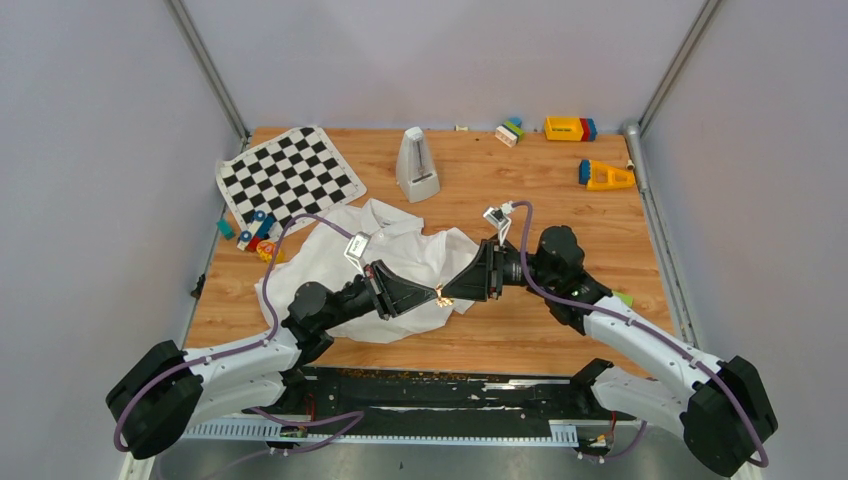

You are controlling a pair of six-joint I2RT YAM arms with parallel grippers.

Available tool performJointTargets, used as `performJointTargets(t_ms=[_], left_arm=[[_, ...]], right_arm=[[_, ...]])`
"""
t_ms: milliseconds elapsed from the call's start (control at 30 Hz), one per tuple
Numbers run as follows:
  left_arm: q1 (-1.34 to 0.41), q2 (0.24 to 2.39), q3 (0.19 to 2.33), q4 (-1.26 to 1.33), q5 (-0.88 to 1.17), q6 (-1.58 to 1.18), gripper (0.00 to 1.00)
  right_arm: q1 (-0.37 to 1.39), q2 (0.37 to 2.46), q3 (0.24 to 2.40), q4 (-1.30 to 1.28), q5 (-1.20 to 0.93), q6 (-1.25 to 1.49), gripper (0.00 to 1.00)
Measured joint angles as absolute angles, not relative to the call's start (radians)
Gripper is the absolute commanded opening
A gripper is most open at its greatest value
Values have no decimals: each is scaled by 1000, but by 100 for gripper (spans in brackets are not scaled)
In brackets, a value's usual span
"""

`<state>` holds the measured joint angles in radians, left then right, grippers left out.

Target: Remove the brooch from the garment

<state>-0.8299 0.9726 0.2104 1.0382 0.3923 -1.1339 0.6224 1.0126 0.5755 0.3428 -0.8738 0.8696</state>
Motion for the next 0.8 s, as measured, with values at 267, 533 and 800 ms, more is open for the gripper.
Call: performJointTargets(t_ms=[267, 533, 800], left_arm=[[-830, 973, 210, 1039, 392, -1134, 0], [-830, 973, 210, 1031, 395, -1126, 0], [-830, 973, 210, 1023, 391, -1108, 0]], right_arm=[[628, 1013, 575, 329, -873, 862, 28], [633, 1013, 581, 282, -852, 859, 23], [635, 1013, 604, 205, -808, 840, 23]])
